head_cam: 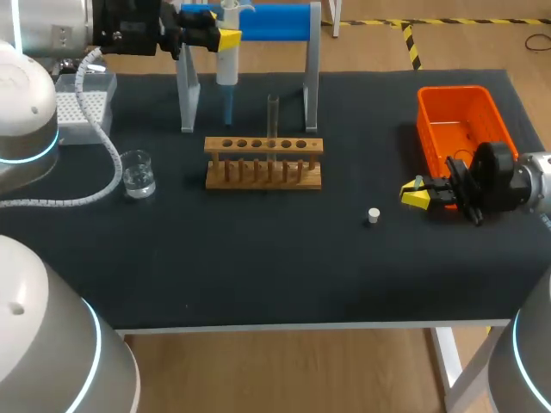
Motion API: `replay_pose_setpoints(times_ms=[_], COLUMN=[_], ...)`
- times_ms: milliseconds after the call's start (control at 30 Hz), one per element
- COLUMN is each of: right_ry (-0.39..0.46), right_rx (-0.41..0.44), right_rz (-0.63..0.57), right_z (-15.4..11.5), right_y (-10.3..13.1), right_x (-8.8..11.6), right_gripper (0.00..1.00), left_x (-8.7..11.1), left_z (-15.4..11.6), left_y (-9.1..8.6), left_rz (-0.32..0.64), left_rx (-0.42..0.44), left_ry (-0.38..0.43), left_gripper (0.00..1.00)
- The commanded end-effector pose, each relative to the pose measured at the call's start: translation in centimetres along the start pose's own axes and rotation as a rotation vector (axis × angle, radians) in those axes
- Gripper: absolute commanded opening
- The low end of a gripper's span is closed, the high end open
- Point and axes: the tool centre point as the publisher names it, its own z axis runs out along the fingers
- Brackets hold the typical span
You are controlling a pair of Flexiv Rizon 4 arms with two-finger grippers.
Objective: Invert the test tube, pick up the pipette, mount the tip to pipette, aspirate from beaker and dispense into the tube, eject the tip, return the pipette, and cap with the stopper.
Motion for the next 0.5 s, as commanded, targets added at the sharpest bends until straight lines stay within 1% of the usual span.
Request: replay_pose_setpoints(times_ms=[33, 100, 133, 200, 500], right_ry=[-0.002, -0.002, -0.002, -0.002, -0.002], right_rx=[0.001, 0.001, 0.001, 0.001, 0.001], right_rz=[0.000, 0.000, 0.000, 0.000, 0.000], right_z=[0.0, 0.0, 0.0, 0.0, 0.0], right_y=[0.0, 0.0, 0.0, 0.0, 0.0], right_x=[0.1, 0.1, 0.1, 0.1, 0.1], right_gripper=[0.00, 0.00, 0.00, 0.00, 0.00], left_x=[0.6, 1.0, 1.2, 1.6, 2.7], left_z=[1.1, 1.4, 1.6, 2.0, 3.6], left_y=[-0.8, -1.5, -1.8, -2.3, -4.2], left_rz=[0.011, 0.010, 0.013, 0.001, 0.004], left_rx=[0.017, 0.030, 0.024, 0.041, 0.051], left_ry=[0.020, 0.021, 0.005, 0.015, 0.028], left_gripper=[0.00, 0.00, 0.00, 0.00, 0.00])
